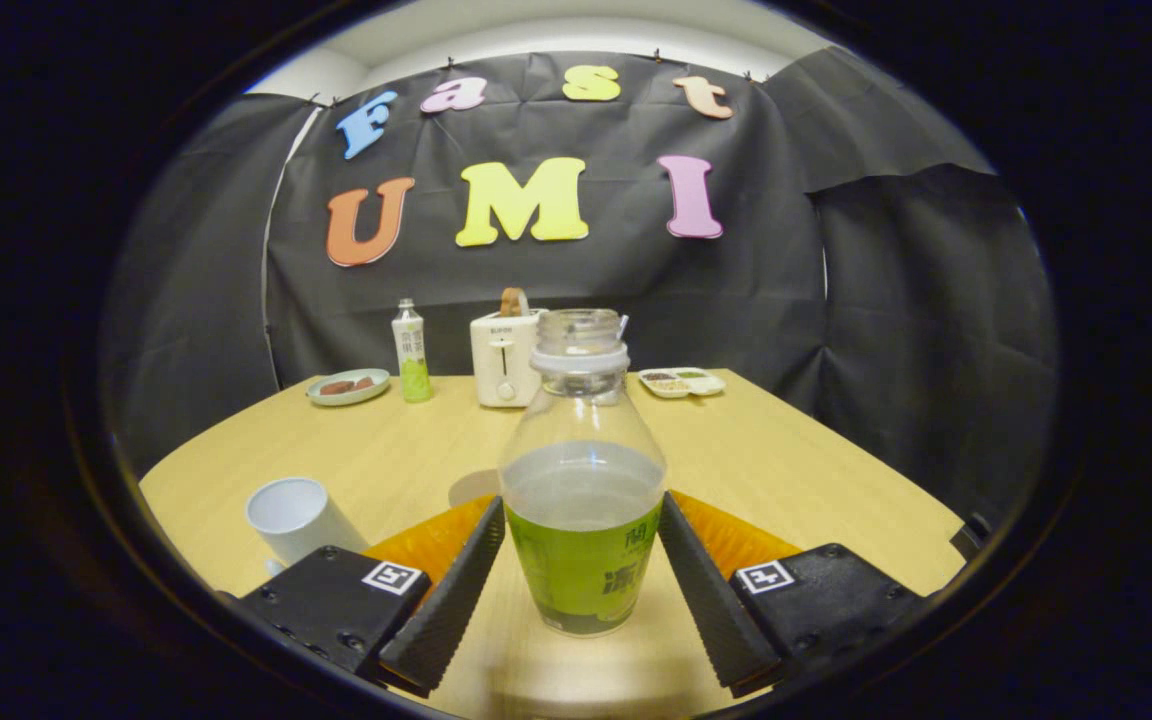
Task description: Take the bottle from table, then pour the juice into the cup, finally place the bottle on the coaster
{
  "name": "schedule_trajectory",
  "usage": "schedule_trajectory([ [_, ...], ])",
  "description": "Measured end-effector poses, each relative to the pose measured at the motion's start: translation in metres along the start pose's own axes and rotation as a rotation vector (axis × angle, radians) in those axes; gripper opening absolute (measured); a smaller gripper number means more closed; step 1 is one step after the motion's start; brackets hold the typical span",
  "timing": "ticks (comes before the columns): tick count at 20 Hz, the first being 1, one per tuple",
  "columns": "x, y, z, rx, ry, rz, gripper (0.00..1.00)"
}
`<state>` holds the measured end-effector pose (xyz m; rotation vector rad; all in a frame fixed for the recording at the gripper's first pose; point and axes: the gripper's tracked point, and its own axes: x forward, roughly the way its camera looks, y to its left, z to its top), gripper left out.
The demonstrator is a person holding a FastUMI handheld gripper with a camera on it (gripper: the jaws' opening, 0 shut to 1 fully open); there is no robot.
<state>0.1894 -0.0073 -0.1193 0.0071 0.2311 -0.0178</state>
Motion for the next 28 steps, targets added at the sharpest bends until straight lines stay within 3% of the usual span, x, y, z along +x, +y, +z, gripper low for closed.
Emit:
schedule_trajectory([
  [3,0.003,-0.001,-0.003,0.019,0.017,0.023,0.98],
  [5,0.003,-0.001,-0.003,-0.008,0.009,0.027,0.82],
  [14,-0.033,-0.018,0.01,-0.071,-0.04,-0.014,0.81],
  [24,-0.088,-0.033,0.02,-0.197,-0.044,-0.116,0.81],
  [28,-0.103,-0.048,0.029,-0.266,-0.046,-0.218,0.8],
])
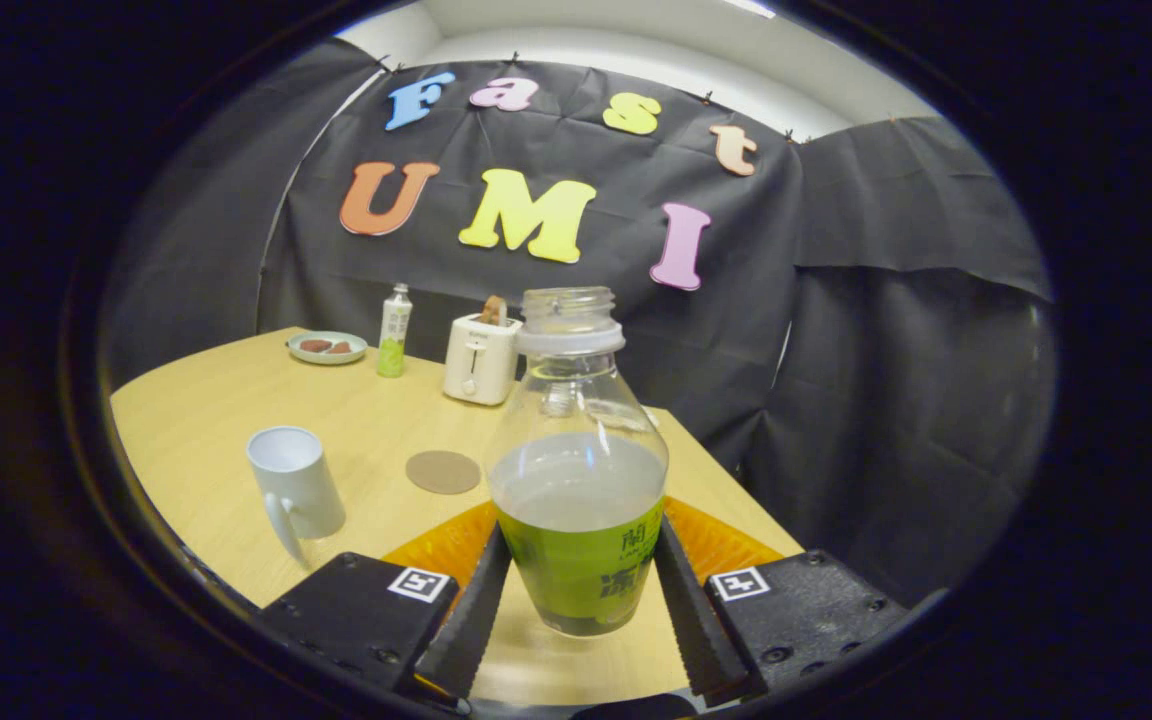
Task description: Take the bottle from table, then pour the juice into the cup, finally place the bottle on the coaster
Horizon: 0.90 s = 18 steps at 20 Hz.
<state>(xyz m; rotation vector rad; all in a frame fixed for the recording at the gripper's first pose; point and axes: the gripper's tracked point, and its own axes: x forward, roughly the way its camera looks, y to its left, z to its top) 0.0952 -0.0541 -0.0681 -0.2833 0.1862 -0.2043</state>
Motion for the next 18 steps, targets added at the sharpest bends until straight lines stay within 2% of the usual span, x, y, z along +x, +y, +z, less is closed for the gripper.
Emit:
schedule_trajectory([
  [2,-0.002,-0.007,0.004,-0.055,0.001,-0.06,0.8],
  [5,-0.006,-0.008,0.011,-0.125,0.0,-0.102,0.8],
  [10,-0.004,-0.001,0.024,-0.218,0.002,-0.141,0.8],
  [18,-0.001,0.011,0.044,-0.453,-0.02,-0.226,0.8],
])
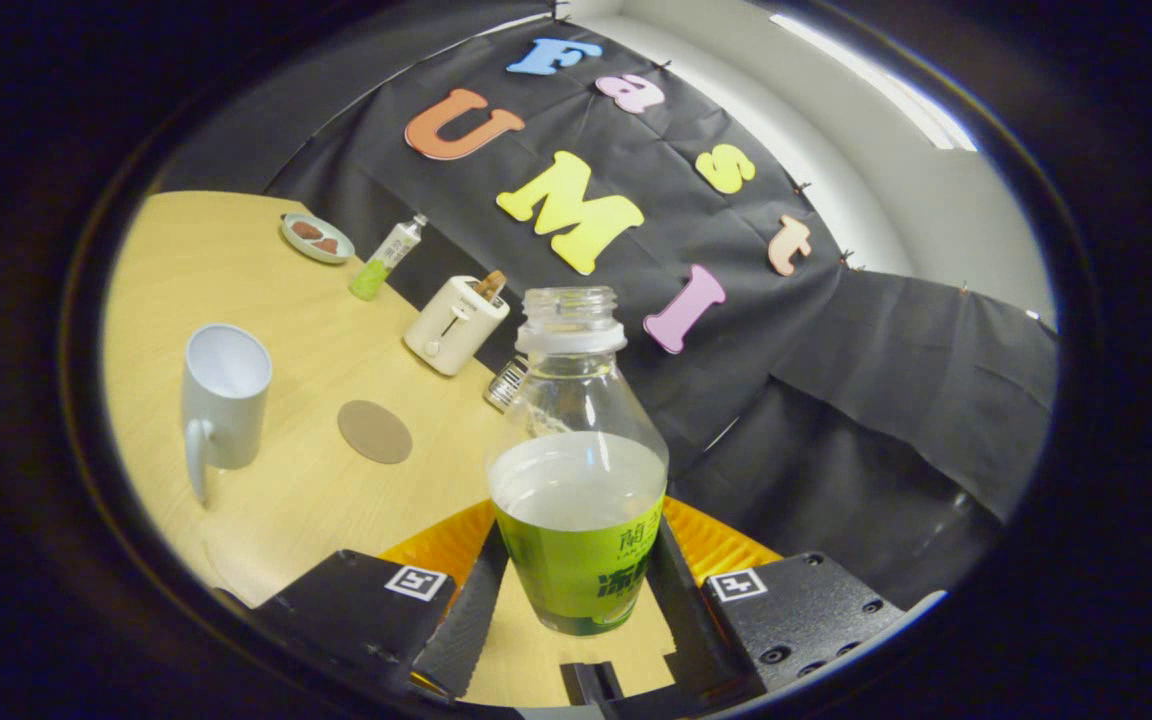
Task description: Take the bottle from table, then pour the juice into the cup, finally place the bottle on the coaster
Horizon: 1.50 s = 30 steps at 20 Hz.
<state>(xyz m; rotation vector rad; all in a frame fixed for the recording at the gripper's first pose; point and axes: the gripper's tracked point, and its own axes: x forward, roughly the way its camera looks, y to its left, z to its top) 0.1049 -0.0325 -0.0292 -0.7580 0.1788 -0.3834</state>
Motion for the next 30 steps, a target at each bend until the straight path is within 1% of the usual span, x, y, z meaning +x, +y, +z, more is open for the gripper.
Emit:
schedule_trajectory([
  [3,0.002,0.003,0.007,-0.05,-0.002,-0.009,0.8],
  [6,0.005,0.004,0.016,-0.139,-0.024,-0.032,0.8],
  [8,0.004,0.01,0.023,-0.189,-0.034,-0.031,0.8],
  [11,-0.001,0.015,0.037,-0.236,-0.06,-0.028,0.8],
  [13,-0.003,0.015,0.041,-0.27,-0.069,-0.04,0.8],
  [18,0.005,0.013,0.051,-0.41,-0.098,-0.115,0.8],
  [21,0.004,0.013,0.059,-0.492,-0.136,-0.168,0.8],
  [25,-0.001,0.013,0.076,-0.571,-0.206,-0.238,0.8],
  [30,0.004,0.021,0.079,-0.648,-0.21,-0.245,0.8],
])
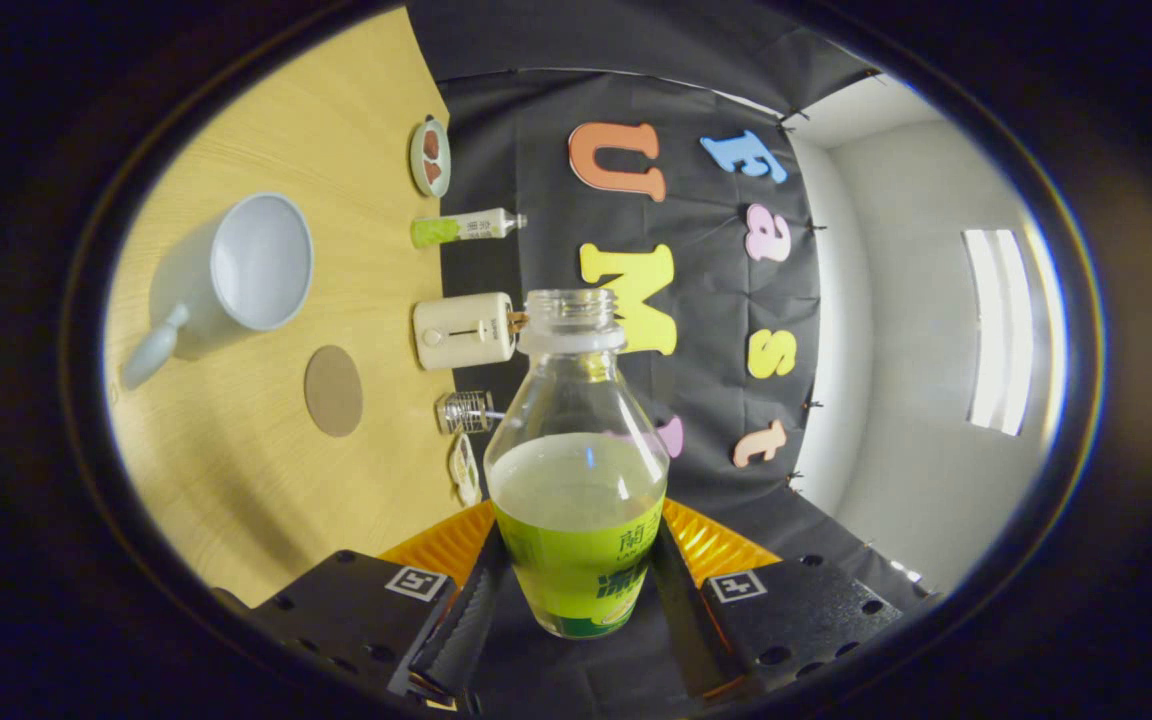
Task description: Take the bottle from table, then pour the juice into the cup, finally place the bottle on the coaster
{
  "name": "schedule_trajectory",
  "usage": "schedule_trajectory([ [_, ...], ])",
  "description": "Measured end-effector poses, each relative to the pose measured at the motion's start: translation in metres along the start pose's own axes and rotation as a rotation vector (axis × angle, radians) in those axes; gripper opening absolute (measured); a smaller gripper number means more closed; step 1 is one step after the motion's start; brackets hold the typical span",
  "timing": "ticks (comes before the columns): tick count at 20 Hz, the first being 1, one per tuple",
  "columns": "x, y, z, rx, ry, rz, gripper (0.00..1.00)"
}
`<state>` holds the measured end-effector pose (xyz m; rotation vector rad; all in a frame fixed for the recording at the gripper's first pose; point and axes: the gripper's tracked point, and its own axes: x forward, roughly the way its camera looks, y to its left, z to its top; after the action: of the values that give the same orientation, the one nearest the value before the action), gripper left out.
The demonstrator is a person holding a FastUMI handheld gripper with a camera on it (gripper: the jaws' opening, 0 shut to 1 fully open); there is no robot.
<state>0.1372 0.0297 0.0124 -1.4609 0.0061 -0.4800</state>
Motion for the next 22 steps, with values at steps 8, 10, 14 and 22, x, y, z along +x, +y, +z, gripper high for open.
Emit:
schedule_trajectory([
  [8,0.005,0.005,0.002,-0.072,0.003,0.002,0.8],
  [10,0.006,0.003,0.004,-0.096,-0.004,-0.01,0.8],
  [14,0.004,0.004,0.009,-0.121,-0.013,-0.007,0.8],
  [22,0.004,-0.002,0.027,-0.19,-0.05,-0.058,0.8],
])
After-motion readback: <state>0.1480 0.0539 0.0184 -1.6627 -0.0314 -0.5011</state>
